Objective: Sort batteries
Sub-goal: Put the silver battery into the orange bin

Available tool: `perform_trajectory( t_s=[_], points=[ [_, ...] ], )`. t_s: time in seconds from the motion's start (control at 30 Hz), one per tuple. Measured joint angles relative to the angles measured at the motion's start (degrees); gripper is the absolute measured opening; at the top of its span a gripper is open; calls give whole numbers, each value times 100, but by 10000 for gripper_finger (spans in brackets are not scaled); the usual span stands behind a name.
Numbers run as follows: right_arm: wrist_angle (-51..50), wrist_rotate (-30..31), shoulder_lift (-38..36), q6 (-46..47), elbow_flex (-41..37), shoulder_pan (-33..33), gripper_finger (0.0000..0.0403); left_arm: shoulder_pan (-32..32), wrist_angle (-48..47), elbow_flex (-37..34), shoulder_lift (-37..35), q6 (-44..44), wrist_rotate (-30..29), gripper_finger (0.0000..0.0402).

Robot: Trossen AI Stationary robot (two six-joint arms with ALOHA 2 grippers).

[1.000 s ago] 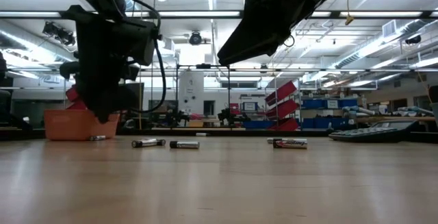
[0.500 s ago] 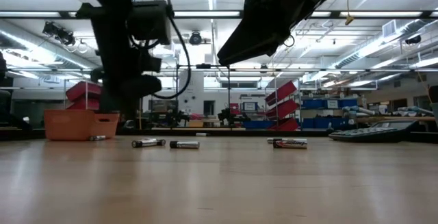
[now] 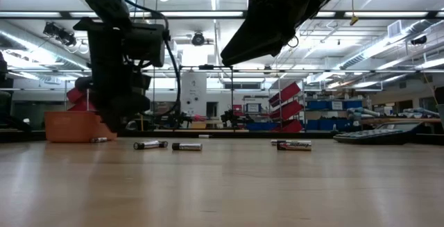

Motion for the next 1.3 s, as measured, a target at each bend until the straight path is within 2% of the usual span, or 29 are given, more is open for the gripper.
perform_trajectory(
  t_s=[0.57,0.73,0.9,1.2,1.3],
  points=[
    [-1,0,0,-6,0,0,115,0,-770,2,0,-754,-265,0],
    [-2,0,0,-6,0,0,115,-1,-620,2,0,-740,-327,5],
    [-2,0,0,-6,0,0,115,-2,-414,2,0,-714,-156,30],
    [-3,0,0,-6,0,0,115,-11,-395,2,0,-801,2,107],
    [-2,0,0,-8,0,0,115,-11,-389,3,0,-813,5,121]
  ],
)
